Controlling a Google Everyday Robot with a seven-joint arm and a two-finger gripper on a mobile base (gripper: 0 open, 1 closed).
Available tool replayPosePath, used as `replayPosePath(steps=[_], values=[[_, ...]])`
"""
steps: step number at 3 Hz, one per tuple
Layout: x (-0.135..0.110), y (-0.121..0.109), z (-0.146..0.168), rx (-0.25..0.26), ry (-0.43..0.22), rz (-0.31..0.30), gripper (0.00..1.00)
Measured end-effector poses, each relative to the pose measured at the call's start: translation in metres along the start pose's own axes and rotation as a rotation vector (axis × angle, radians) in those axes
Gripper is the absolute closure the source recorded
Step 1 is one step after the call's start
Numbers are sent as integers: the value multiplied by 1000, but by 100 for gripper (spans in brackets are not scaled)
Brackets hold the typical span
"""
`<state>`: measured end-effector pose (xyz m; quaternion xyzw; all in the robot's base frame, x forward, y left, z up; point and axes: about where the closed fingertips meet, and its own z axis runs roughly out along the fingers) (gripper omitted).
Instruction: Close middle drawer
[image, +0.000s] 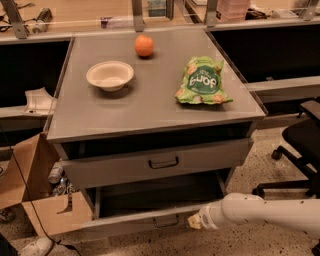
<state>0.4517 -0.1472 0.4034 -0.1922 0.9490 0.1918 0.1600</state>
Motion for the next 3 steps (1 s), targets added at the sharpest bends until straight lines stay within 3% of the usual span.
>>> replayPosePath(steps=[3], values=[[-20,-4,7,9,-42,36,100]])
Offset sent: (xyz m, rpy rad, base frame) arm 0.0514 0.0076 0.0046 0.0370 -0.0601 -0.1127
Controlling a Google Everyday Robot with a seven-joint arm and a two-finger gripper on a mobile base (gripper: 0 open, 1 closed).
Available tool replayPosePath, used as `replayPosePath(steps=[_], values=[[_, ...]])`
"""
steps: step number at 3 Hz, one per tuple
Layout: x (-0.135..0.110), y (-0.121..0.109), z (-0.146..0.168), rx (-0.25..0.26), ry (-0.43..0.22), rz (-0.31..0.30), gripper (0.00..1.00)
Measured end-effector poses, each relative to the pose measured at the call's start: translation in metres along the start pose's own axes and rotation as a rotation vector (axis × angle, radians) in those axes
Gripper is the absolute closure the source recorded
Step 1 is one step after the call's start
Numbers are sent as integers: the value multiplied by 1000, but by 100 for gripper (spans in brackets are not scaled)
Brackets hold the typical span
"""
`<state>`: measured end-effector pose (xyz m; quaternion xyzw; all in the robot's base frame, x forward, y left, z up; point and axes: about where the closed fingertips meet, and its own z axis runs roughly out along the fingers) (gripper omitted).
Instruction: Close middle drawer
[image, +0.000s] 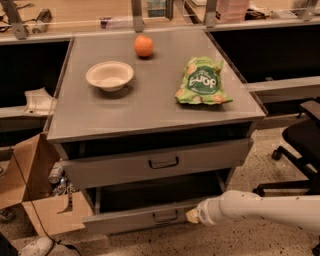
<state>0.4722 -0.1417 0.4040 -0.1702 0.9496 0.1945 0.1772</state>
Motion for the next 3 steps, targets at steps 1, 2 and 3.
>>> replayPosePath(steps=[1,2,3], values=[[-22,0,2,8,-33,-12,100],[-22,0,2,8,-33,-11,100],[-19,-3,8,3,-27,16,100]])
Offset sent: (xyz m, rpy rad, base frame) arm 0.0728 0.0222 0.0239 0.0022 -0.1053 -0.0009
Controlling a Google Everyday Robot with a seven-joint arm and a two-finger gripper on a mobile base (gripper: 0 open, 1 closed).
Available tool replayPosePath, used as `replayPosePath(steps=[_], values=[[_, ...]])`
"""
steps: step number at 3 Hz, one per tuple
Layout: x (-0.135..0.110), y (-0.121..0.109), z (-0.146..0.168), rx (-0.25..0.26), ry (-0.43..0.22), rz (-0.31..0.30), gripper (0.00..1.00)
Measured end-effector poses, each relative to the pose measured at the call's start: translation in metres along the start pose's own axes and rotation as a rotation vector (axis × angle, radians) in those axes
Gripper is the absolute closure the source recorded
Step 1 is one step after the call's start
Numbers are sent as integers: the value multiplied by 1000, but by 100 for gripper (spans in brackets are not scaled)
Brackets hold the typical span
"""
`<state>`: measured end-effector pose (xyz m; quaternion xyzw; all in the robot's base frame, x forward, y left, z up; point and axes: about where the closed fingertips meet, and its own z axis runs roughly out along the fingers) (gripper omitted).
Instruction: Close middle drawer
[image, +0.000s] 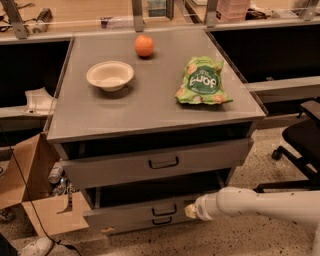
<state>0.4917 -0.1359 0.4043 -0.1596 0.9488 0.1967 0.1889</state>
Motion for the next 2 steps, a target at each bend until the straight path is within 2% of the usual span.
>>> replayPosePath(steps=[1,2], values=[[-13,-4,3,8,-26,1,100],[-12,-4,3,8,-26,1,100]])
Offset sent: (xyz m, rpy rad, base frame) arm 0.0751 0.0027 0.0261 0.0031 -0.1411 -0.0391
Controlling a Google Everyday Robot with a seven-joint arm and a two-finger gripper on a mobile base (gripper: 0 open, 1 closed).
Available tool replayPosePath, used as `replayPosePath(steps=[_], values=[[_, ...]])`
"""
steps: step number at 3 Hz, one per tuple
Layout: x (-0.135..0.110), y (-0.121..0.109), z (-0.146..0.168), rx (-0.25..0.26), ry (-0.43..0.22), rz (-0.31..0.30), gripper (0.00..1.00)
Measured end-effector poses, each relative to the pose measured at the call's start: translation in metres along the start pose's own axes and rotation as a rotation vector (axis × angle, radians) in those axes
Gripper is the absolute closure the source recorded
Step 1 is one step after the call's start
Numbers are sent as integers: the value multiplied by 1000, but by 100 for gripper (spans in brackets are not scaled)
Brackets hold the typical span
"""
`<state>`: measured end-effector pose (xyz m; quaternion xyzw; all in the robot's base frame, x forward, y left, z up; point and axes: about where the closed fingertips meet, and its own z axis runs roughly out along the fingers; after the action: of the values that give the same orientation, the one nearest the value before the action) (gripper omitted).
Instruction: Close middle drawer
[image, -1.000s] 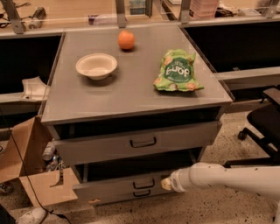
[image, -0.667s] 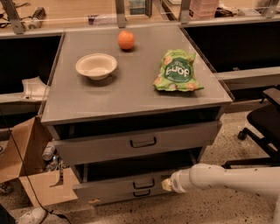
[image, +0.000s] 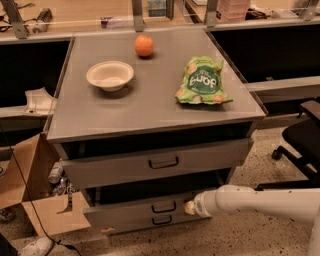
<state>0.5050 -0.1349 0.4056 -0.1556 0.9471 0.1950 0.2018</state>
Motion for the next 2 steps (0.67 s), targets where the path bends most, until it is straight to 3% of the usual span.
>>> replayPosePath(steps=[2], values=[[-27,-2,-4,8,-69,-21,100]])
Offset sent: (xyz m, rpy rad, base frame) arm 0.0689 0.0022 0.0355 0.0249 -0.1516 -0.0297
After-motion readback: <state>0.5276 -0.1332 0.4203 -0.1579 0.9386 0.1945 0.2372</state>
